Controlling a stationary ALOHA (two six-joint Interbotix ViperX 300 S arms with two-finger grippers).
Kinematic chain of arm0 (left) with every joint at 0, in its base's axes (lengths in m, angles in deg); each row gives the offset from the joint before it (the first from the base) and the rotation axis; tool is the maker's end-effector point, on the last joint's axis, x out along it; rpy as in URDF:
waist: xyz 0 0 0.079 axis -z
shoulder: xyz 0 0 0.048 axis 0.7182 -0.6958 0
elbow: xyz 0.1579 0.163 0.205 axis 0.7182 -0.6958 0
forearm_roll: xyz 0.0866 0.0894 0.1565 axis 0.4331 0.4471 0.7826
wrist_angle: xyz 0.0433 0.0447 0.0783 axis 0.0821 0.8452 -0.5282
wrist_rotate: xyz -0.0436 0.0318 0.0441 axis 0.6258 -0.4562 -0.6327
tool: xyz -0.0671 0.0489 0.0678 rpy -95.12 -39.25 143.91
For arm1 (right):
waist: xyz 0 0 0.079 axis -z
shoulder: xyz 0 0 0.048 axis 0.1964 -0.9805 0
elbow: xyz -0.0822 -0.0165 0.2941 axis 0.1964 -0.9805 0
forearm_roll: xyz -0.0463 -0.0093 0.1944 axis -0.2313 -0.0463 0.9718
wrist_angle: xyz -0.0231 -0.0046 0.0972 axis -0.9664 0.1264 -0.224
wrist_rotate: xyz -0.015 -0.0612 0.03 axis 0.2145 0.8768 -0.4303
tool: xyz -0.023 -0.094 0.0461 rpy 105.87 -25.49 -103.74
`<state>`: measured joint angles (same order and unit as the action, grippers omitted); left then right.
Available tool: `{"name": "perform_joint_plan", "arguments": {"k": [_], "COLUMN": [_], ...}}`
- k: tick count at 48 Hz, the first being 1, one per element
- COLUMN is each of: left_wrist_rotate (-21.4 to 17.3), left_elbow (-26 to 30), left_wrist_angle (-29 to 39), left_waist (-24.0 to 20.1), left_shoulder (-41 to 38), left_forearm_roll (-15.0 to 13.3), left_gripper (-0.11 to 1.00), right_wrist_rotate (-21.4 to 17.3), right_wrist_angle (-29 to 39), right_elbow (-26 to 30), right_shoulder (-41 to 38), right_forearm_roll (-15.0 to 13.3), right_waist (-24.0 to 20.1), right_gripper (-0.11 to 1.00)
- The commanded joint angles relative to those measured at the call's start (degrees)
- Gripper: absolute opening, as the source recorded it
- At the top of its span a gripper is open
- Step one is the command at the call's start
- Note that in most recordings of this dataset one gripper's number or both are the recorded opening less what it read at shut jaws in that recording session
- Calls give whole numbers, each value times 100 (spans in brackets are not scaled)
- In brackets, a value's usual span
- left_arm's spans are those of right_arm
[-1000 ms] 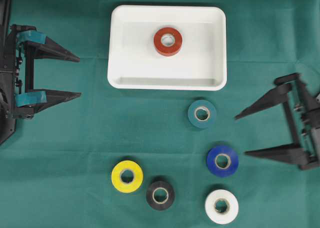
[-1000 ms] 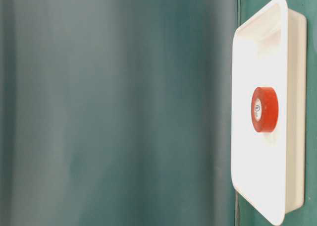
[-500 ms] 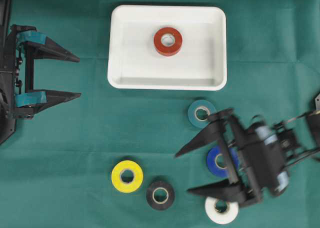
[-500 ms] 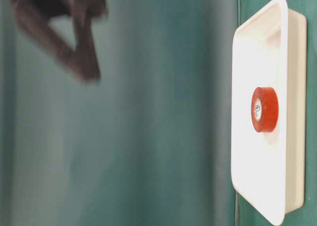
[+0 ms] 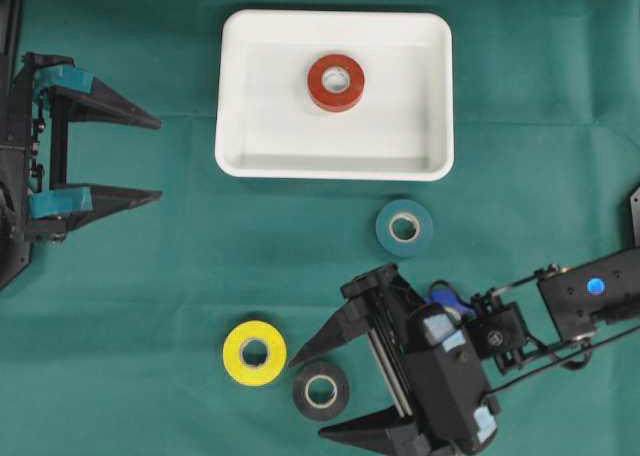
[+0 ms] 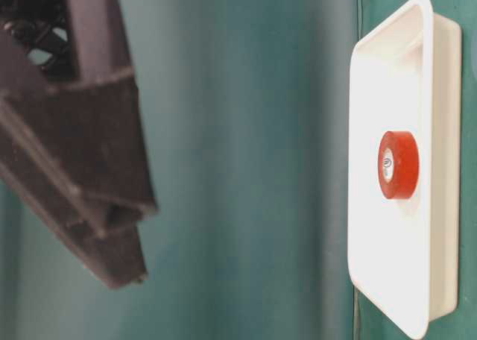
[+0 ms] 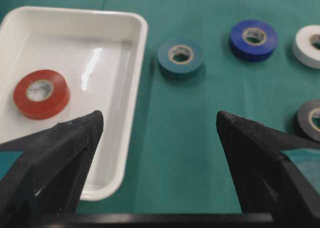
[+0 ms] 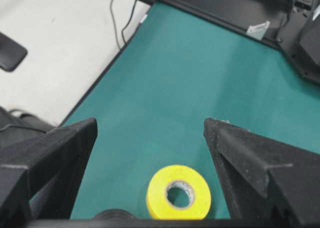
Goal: Pick up the tape from a random location and place it into the white case.
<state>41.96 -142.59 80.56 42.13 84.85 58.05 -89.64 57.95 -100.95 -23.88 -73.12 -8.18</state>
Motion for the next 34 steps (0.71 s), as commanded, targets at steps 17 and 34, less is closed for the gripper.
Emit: {"name": "perform_joint_plan", "arguments": {"k": [17, 34], "left_wrist_rotate": [185, 176], "left_elbow": [70, 70], "left_wrist_angle": [-44, -35], "left_waist": [114, 123], "left_shoulder": [-26, -53], "left_forearm_roll": [-9, 0], "left_gripper": [95, 95], "right_wrist_rotate": [-158, -879], "right_wrist_angle": [844, 3173], "right_elbow": [387, 1459], "right_shoulder": [-79, -765], "right_forearm_roll": [176, 105], "right_waist": [123, 299], "right_gripper": [90, 90]}}
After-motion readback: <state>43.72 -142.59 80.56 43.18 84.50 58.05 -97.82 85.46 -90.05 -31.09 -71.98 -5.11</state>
